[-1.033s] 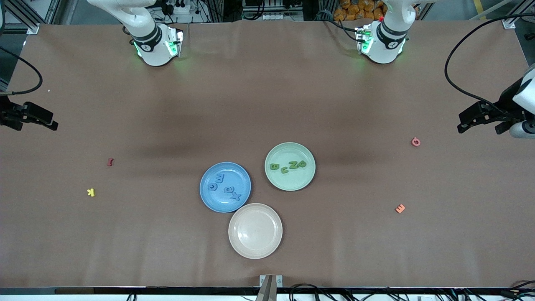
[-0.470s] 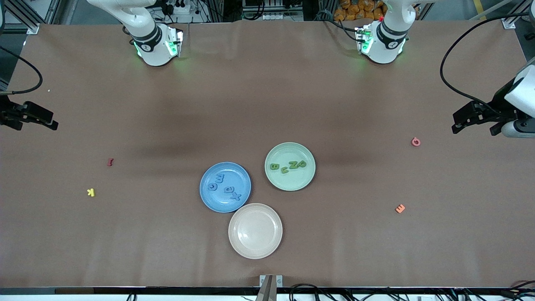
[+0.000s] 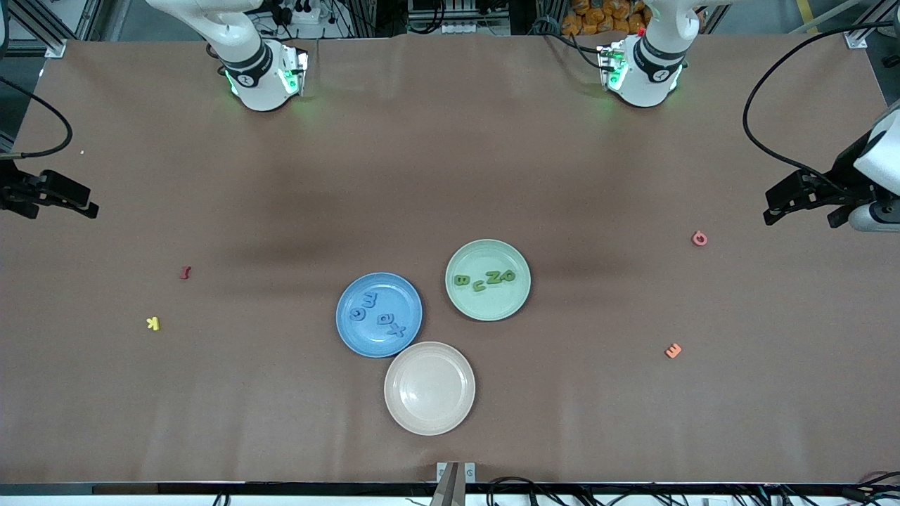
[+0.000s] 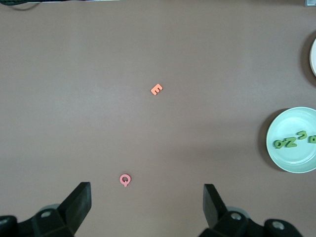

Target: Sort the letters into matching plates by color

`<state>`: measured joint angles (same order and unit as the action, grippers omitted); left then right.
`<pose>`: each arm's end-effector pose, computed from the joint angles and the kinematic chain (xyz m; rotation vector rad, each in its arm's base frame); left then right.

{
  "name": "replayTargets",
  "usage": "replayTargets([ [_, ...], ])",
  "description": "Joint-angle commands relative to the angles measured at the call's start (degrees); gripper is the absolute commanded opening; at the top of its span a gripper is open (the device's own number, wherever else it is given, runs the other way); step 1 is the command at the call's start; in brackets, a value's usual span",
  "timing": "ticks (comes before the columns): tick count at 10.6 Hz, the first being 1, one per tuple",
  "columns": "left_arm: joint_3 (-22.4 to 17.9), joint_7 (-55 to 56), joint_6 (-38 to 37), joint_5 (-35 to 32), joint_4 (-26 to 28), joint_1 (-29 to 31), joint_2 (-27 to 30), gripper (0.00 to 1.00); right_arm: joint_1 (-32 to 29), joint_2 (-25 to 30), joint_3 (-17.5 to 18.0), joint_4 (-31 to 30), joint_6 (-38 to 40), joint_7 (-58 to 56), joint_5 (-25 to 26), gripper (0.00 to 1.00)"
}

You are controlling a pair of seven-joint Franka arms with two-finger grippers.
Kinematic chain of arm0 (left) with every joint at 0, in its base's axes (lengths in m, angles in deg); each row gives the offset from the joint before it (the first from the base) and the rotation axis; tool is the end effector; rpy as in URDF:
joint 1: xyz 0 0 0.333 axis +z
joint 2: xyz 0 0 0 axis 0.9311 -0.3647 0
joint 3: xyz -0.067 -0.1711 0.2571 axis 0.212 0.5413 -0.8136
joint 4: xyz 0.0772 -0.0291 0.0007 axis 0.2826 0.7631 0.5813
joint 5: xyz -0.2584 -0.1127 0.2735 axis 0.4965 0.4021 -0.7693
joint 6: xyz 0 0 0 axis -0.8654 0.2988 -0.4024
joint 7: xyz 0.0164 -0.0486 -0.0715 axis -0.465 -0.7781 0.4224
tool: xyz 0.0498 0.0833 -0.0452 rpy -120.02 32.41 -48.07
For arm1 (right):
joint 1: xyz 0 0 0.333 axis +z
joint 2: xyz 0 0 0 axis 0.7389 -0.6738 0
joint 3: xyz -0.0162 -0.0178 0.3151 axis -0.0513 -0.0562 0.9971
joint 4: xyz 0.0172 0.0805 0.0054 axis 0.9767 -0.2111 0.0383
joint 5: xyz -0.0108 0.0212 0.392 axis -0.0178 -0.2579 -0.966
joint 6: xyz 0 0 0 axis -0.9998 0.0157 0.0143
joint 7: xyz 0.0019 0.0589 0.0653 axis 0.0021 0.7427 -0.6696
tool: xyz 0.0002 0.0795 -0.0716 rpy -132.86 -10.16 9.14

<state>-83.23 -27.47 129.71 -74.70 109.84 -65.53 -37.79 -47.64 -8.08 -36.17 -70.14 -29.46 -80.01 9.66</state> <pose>0.5818 -0.0288 0.6066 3.1154 -0.0756 0.1720 0.5751 -0.0542 0.6021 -3.1127 0.0313 -0.0027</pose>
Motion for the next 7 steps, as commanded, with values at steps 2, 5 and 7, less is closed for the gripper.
replayTargets([
  [2,0.3,-1.1,0.1,-1.8,-0.3,0.4,0.2,1.00,-0.2,0.6,0.3,0.4,1.0,-0.2,0.5,1.00],
  [5,0.4,-1.2,0.1,-2.9,-0.4,0.4,0.2,1.00,-0.2,0.5,0.3,0.8,1.0,-0.2,0.5,1.00],
  [7,0.4,-1.1,0.1,-2.9,-0.5,0.3,0.3,1.00,-0.2,0.4,0.3,1.2,0.9,-0.2,0.4,1.00],
])
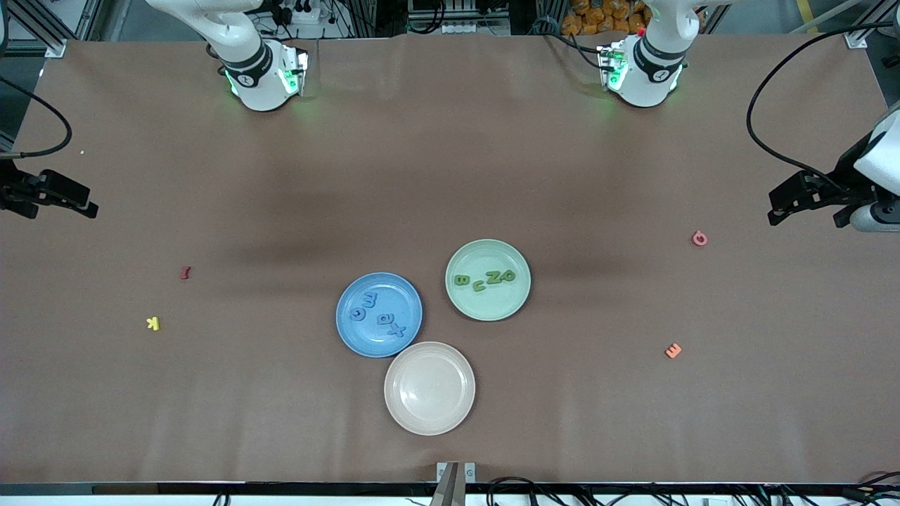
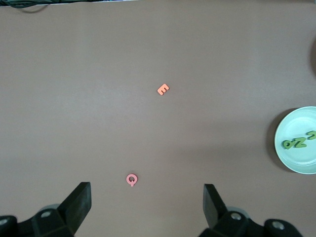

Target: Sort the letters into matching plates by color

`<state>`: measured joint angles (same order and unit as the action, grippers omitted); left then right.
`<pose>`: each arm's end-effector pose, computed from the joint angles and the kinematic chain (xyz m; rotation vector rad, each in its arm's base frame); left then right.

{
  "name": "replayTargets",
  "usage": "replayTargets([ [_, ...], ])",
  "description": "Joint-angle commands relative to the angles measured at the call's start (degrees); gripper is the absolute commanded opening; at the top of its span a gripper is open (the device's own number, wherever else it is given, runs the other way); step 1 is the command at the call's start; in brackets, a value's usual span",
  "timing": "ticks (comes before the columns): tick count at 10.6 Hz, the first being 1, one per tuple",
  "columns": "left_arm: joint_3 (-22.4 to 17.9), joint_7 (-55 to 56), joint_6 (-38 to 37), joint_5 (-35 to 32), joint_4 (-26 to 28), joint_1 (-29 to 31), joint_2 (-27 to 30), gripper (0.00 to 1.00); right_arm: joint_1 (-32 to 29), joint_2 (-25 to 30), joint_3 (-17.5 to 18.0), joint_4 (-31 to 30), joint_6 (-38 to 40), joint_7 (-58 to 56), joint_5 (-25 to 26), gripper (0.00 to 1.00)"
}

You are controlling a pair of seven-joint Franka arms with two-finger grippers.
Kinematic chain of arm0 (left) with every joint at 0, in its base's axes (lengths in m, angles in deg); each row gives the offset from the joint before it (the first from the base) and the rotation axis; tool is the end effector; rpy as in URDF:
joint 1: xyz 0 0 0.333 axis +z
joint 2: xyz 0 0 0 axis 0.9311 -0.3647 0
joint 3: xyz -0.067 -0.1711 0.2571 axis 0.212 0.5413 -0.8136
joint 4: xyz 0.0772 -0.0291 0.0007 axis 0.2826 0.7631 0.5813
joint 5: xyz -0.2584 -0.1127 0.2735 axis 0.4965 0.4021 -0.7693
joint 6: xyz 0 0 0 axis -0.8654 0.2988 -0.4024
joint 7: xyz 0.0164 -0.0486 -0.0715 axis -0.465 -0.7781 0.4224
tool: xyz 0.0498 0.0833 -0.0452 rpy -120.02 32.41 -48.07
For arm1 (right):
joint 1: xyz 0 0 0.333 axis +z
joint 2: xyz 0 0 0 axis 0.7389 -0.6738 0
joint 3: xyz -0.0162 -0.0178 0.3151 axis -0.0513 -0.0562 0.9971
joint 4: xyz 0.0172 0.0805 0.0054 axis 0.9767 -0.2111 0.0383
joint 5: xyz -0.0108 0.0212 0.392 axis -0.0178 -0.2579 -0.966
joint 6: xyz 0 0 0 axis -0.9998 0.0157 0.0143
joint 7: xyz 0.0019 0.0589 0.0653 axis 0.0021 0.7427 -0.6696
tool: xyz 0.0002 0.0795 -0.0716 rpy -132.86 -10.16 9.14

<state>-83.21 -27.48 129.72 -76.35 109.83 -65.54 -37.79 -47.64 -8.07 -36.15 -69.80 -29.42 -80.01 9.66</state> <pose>0.5819 -0.0266 0.6067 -3.1277 0.0824 -0.1743 0.5752 -0.0540 0.6050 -3.1131 0.0306 -0.0111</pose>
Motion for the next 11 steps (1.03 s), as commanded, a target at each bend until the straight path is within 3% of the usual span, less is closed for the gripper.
replayTargets([
  [1,0.4,-1.1,0.0,-1.3,-0.4,0.4,0.4,1.00,-0.2,0.4,0.4,0.9,0.8,-0.1,0.4,1.00],
  [11,0.5,-1.1,0.0,-0.6,-0.4,-0.2,0.3,1.00,0.1,-0.1,0.5,0.8,0.2,-0.1,0.4,1.00],
])
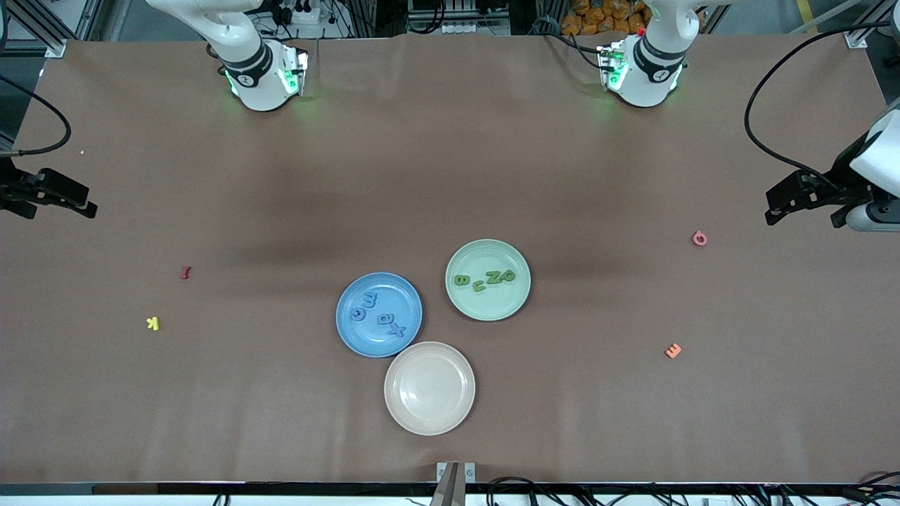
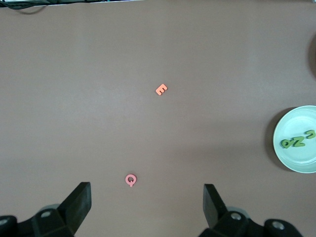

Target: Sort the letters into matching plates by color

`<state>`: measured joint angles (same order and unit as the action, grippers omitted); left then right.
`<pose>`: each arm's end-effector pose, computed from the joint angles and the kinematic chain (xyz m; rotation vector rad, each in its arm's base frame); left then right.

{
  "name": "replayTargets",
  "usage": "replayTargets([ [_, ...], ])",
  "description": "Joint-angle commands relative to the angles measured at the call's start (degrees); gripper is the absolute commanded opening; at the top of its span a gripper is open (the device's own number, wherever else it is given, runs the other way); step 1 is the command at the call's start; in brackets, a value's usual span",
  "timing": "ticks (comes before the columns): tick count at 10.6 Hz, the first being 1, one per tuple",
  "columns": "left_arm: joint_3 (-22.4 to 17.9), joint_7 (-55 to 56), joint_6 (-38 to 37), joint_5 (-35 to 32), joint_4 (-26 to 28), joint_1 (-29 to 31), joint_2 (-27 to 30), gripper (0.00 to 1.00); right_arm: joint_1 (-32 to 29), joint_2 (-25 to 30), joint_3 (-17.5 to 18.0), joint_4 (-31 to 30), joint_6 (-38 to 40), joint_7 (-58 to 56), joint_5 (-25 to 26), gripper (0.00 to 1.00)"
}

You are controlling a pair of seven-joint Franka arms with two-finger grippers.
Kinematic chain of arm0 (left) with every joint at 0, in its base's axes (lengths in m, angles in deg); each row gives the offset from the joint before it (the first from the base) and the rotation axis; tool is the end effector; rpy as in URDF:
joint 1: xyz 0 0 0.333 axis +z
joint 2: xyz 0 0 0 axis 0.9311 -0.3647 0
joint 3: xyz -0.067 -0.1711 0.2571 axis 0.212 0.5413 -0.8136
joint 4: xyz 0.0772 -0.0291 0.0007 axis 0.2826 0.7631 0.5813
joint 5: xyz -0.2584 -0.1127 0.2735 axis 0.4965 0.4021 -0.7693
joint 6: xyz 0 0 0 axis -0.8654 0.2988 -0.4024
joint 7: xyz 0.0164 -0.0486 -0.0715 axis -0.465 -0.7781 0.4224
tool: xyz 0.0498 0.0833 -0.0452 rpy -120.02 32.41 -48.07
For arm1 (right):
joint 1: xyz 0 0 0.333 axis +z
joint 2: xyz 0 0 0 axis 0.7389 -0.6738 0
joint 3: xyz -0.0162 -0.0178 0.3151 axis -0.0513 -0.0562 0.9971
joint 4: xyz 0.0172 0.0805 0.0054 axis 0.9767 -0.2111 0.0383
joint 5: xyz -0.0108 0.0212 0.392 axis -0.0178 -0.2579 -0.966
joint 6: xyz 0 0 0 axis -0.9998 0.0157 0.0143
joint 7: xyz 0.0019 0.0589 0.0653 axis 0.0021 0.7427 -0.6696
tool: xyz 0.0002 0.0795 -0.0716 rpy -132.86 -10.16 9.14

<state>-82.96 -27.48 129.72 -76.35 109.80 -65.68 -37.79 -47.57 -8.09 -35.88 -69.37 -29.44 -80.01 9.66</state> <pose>0.5817 -0.0305 0.6070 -3.1279 0.0930 -0.1752 0.5760 -0.0507 0.6084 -3.1135 0.0211 -0.0226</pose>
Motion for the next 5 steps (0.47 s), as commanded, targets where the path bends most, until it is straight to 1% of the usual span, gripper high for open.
replayTargets([
  [1,0.2,-1.1,0.0,-0.6,-0.4,0.0,0.3,1.00,0.0,-0.1,0.2,0.3,0.2,-0.1,0.4,1.00],
  [5,0.3,-1.0,0.2,-0.6,-0.5,-0.2,0.3,1.00,0.0,-0.1,0.2,0.3,0.2,-0.1,0.4,1.00],
])
